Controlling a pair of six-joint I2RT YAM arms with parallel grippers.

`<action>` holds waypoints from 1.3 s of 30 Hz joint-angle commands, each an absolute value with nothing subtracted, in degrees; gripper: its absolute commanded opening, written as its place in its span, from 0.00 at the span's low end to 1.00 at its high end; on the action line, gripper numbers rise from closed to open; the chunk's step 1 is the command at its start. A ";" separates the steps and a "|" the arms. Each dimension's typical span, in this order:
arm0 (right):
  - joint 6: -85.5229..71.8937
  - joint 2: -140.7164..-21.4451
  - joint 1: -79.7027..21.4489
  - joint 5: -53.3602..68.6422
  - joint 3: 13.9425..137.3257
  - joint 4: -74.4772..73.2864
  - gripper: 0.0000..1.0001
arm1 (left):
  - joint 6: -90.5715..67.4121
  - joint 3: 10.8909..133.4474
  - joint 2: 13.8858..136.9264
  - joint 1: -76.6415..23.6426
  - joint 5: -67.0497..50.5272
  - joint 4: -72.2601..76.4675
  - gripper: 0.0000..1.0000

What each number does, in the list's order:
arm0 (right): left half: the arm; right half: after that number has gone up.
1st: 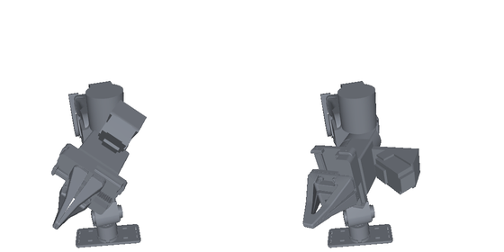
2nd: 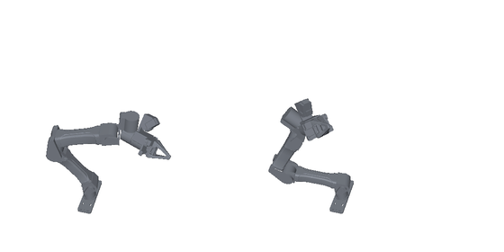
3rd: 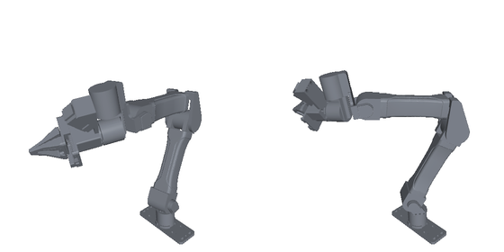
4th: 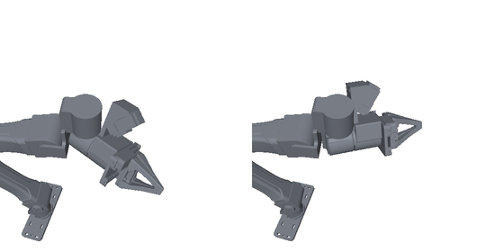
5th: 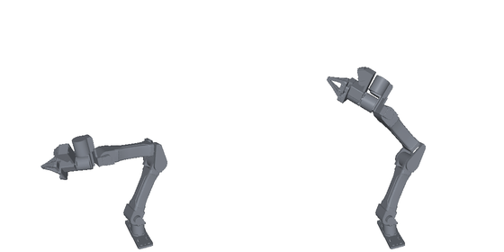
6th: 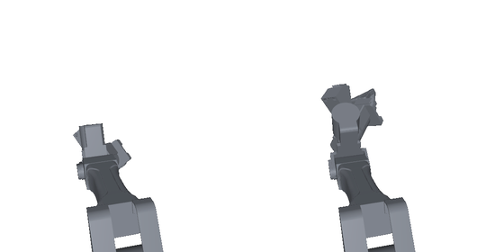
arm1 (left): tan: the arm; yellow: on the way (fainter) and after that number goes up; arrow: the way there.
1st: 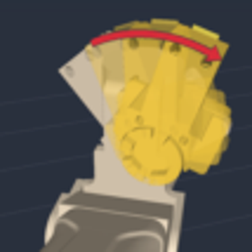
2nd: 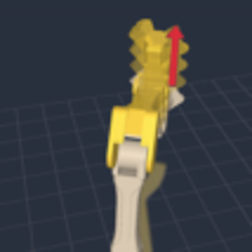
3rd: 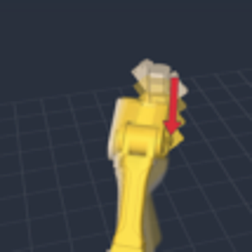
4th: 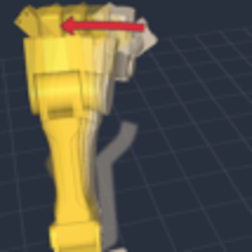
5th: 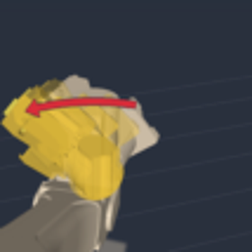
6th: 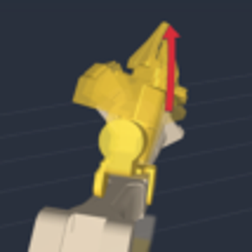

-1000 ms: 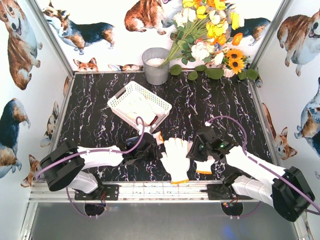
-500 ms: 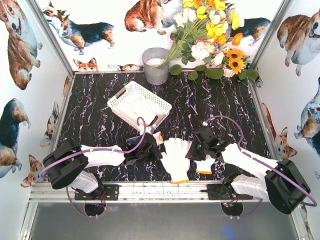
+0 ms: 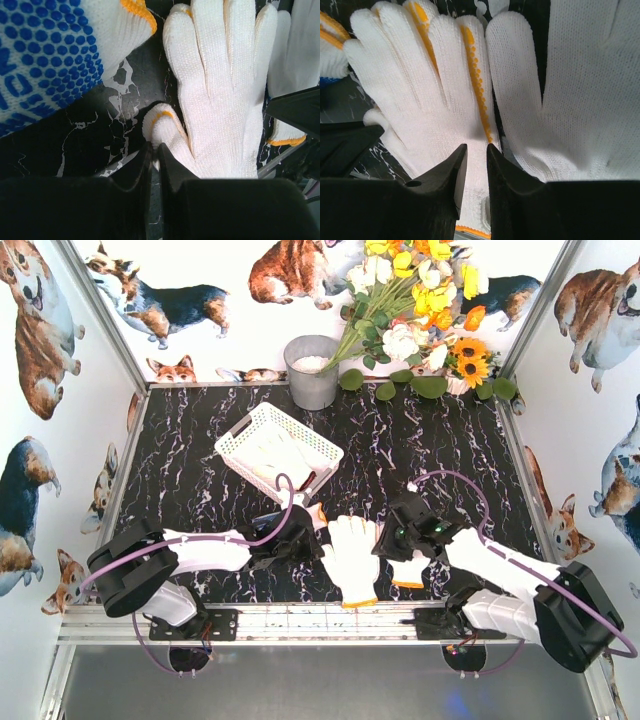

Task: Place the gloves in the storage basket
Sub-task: Pair the glove with the glove.

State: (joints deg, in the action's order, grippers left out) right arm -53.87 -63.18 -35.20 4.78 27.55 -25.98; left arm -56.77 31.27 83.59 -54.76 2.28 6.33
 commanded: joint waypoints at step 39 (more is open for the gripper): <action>-47.67 -64.64 -32.15 -1.36 34.55 -26.48 0.29 | -45.71 42.68 82.71 -54.25 10.08 -9.17 0.38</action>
